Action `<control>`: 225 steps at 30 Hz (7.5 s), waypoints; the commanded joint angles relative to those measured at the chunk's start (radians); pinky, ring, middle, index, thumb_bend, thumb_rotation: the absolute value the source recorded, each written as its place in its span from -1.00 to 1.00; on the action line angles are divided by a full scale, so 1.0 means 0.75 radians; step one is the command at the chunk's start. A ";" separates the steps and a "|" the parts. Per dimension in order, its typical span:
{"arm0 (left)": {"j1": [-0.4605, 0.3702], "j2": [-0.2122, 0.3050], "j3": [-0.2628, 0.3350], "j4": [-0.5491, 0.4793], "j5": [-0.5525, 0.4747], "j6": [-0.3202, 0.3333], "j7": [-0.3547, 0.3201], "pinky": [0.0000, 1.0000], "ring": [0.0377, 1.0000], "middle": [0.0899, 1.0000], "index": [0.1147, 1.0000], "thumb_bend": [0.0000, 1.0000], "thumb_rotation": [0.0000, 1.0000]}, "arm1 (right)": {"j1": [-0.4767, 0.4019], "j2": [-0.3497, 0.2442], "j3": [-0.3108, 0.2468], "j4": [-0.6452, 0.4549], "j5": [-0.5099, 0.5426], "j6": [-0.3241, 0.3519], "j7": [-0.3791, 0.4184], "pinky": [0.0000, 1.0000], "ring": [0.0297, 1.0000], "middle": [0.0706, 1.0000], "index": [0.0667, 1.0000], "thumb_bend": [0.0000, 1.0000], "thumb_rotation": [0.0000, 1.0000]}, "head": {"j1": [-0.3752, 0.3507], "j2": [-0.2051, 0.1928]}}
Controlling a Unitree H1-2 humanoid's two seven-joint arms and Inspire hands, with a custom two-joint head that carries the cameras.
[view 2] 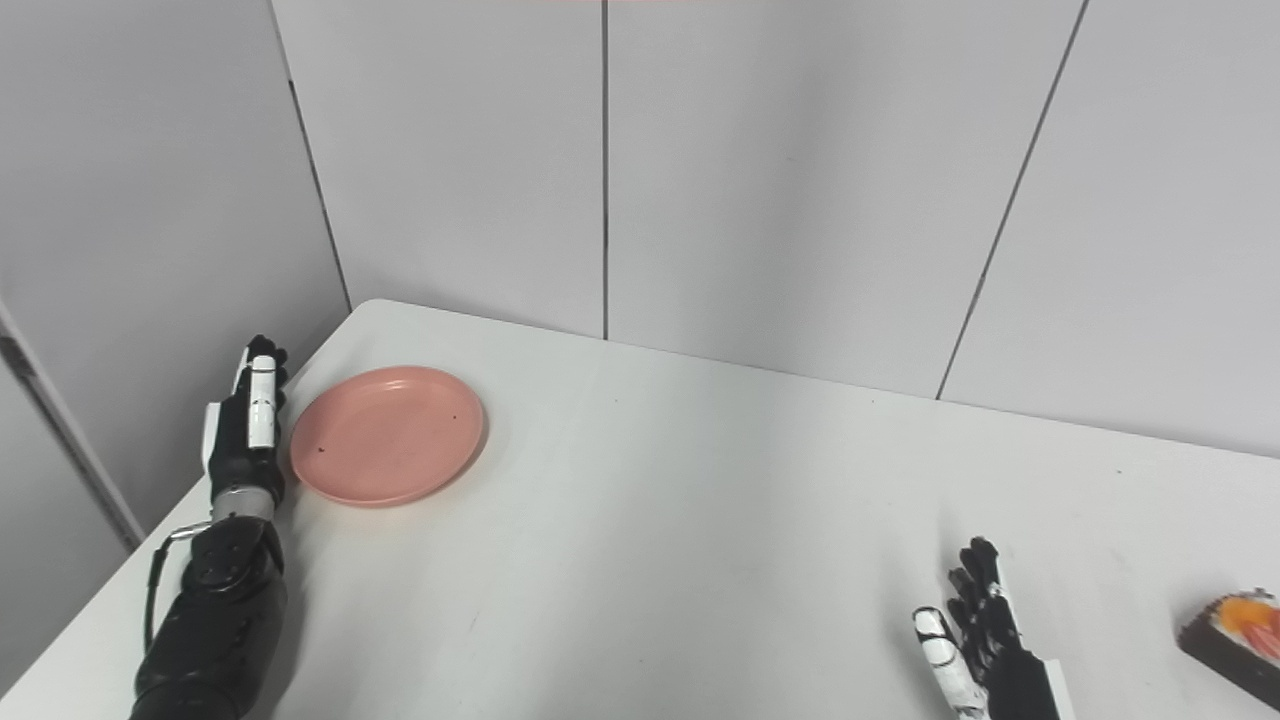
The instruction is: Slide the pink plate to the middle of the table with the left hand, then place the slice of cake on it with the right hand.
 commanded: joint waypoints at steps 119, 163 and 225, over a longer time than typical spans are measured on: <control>0.269 -0.398 -0.495 -0.535 0.083 0.065 -0.376 0.87 0.90 0.89 0.89 0.25 0.95 | -0.079 0.114 0.105 -0.022 -0.266 0.010 -0.097 0.81 0.86 0.90 0.93 -0.13 0.29 | -0.681 0.203; 0.252 -0.339 -0.552 -0.516 0.207 0.107 -0.440 0.99 1.00 1.00 1.00 0.40 0.98 | -0.063 0.111 0.111 -0.049 -0.266 0.029 -0.106 0.80 0.85 0.89 0.93 -0.08 0.34 | -0.679 0.198; 0.263 -0.338 -0.549 -0.503 0.025 0.196 -0.598 0.93 0.94 0.95 0.94 0.52 0.99 | -0.330 -0.347 -0.268 0.426 -1.013 0.110 -0.893 0.30 0.54 0.62 0.63 0.70 -0.30 | -1.063 0.165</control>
